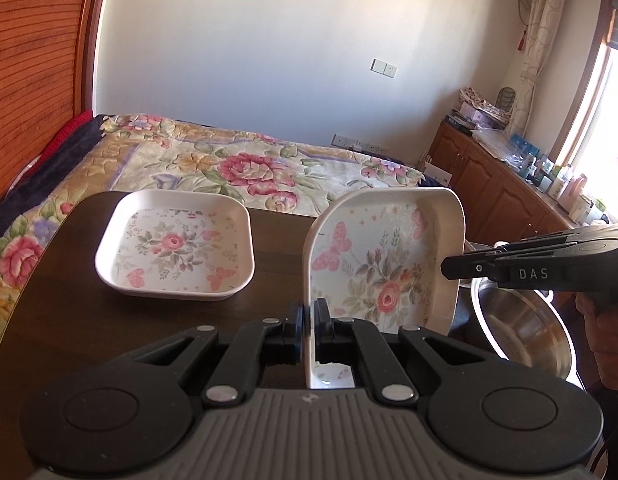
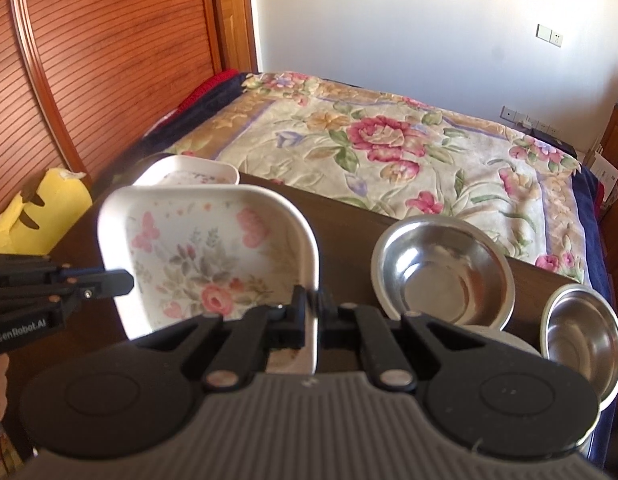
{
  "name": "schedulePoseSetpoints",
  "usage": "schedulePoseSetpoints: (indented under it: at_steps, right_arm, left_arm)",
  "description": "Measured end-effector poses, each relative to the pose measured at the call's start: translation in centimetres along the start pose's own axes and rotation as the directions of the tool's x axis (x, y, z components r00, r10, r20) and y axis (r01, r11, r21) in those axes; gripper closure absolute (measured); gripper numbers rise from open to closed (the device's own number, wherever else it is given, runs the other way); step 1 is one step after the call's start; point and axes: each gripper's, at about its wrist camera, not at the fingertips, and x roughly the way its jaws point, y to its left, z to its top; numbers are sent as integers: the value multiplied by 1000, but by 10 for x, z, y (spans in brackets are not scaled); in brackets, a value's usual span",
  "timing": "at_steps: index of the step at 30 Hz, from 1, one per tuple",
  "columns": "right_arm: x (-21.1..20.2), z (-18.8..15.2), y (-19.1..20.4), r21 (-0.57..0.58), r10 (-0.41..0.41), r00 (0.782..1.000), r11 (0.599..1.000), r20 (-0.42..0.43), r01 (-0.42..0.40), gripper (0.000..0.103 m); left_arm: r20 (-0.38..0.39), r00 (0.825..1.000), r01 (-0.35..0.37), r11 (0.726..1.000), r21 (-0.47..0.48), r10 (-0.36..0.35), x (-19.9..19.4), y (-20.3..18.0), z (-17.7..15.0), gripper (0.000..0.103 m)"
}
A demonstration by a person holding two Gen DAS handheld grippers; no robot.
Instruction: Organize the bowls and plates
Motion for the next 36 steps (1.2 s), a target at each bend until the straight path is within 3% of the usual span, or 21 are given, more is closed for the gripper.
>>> schedulePoseSetpoints:
  at_steps: [20,36]
  right_arm:
    - [-68,-35,28,-15,25,996,1000,89,-23,96]
    - [-83,-78,61,-27,43,996,999,77,-41,96]
  left_arm:
    - [66,998,-22,999,50,19,-84,-20,-32,97]
    - [35,998,-58,996,71,56,-119,-17,-77,97]
